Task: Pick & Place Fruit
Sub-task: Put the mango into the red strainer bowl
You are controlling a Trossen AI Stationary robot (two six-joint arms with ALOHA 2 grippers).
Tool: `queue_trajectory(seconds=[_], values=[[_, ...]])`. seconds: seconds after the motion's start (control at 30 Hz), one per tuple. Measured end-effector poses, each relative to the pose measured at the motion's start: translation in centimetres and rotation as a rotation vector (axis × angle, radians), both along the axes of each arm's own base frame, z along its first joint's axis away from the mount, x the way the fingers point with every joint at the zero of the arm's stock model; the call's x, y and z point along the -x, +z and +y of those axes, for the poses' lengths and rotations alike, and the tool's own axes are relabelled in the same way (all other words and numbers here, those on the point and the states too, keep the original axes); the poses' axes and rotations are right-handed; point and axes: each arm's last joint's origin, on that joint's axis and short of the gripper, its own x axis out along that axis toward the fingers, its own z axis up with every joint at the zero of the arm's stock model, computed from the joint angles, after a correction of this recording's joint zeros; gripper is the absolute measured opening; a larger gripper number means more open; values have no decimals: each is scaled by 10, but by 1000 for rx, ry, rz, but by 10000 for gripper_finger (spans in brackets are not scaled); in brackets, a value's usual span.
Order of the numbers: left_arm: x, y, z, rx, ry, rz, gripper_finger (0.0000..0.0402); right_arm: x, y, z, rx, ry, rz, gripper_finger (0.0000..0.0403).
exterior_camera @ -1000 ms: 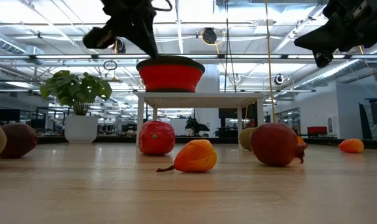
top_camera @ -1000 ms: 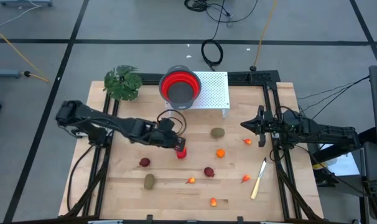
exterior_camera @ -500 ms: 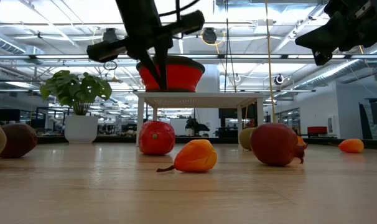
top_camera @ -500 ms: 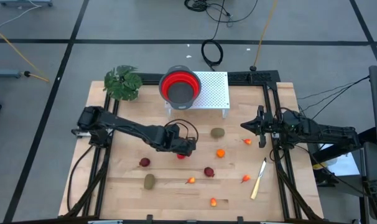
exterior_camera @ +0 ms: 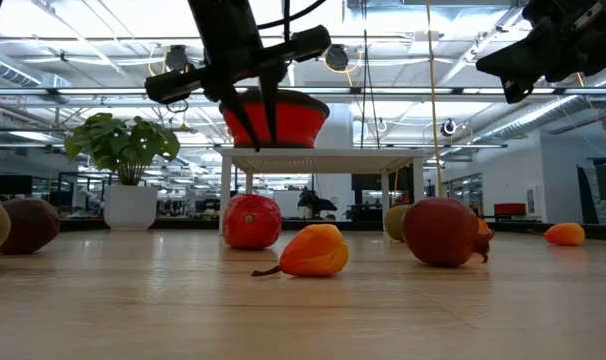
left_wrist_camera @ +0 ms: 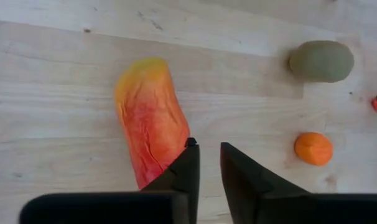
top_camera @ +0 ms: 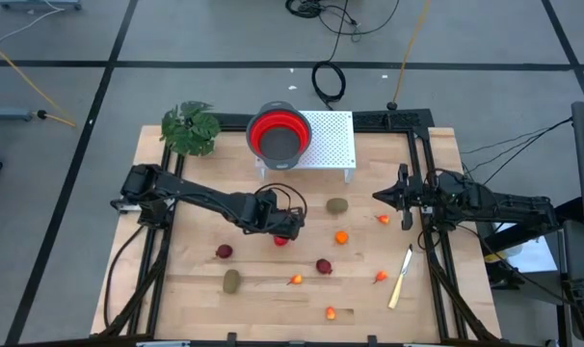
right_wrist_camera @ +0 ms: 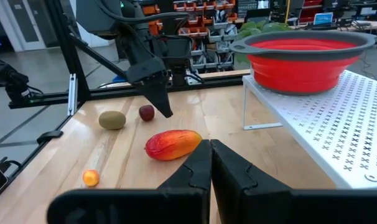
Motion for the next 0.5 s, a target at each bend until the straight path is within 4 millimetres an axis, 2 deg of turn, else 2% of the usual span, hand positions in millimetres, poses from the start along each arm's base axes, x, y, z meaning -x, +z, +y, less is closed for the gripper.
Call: queue_trajectory(seconds=[0.17,0.5], values=[[0,0,0,-15,-35,14,127,0,0,0,6,0,0,0],[6,-14,5,-93,-12,47,282,0,0,0,19,2,1,0]])
